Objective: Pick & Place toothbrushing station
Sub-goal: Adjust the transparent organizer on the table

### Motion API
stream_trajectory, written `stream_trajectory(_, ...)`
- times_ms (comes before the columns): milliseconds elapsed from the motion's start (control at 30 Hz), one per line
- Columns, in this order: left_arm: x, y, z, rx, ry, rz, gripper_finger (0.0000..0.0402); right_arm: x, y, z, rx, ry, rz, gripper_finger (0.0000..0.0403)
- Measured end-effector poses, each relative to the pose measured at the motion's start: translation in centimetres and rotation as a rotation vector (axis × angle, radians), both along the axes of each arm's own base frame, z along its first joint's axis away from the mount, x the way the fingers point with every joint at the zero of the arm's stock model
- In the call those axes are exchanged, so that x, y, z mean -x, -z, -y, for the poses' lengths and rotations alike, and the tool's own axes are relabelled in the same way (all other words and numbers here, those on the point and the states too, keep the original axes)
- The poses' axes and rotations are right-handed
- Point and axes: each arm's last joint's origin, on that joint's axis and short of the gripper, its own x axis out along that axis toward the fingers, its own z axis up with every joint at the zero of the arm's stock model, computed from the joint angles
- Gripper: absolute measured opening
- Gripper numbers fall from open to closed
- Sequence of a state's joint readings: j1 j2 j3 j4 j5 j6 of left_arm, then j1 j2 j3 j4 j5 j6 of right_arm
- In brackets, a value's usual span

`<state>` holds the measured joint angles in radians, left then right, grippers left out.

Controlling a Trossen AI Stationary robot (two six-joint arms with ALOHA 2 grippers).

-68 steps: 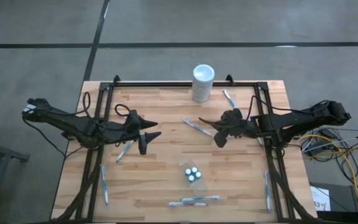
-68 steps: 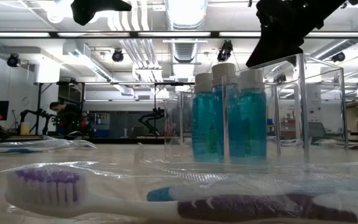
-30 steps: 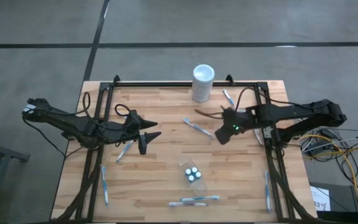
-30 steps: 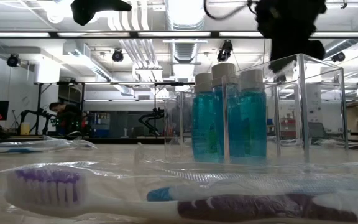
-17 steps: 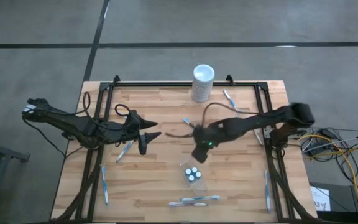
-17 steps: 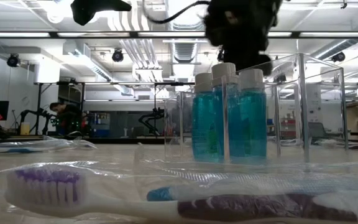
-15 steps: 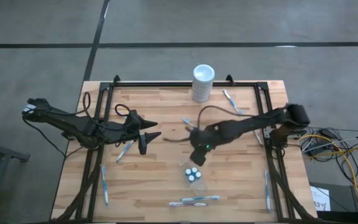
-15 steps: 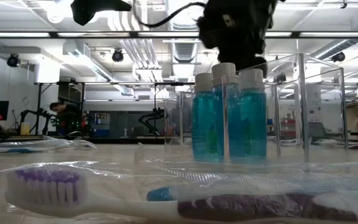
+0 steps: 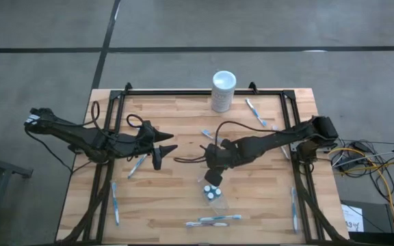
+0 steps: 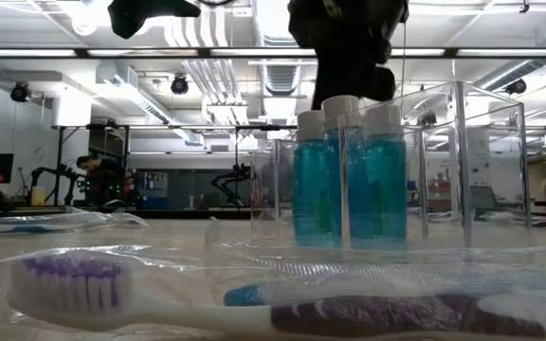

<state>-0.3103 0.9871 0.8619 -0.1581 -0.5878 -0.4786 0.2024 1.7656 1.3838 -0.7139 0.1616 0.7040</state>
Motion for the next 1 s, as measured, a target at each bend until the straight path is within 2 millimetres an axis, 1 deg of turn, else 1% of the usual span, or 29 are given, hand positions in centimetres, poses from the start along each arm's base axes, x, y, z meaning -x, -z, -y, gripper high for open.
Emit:
stream_trajectory(133,0.0,0.0,0.0,0.0,0.0,0.0,0.023,0.2,-1.1,0.0,-0.001,0.002,0.05,0.0068)
stream_trajectory(233,0.0,0.0,0.0,0.0,0.0,0.0,0.023,0.4,-1.1,-0.3,0.008,-0.003,0.05,0.0068)
stream_trajectory(400,0.0,0.0,0.0,0.0,0.0,0.0,0.023,0.7,-1.1,-1.5,0.015,-0.041,0.046,0.0071)
stream_trajectory(500,0.0,0.0,0.0,0.0,0.0,0.0,0.023,0.7,-1.1,-1.8,0.016,-0.048,0.045,0.0085)
stream_trajectory(633,0.0,0.0,0.0,0.0,-0.001,0.0,0.023,0.8,-1.1,-1.8,0.021,-0.043,0.048,0.0117)
stream_trajectory(767,0.0,0.0,0.0,0.0,0.0,0.0,0.023,1.1,-1.6,-2.3,0.021,-0.075,0.059,0.0146)
stream_trajectory(900,0.0,0.0,0.0,0.0,0.0,0.0,0.023,1.4,-1.4,-2.9,0.027,-0.12,0.047,0.0159)
stream_trajectory(1000,0.0,0.0,0.0,0.0,-0.001,0.0,0.023,1.9,-1.2,-3.3,0.047,-0.194,0.005,0.0161)
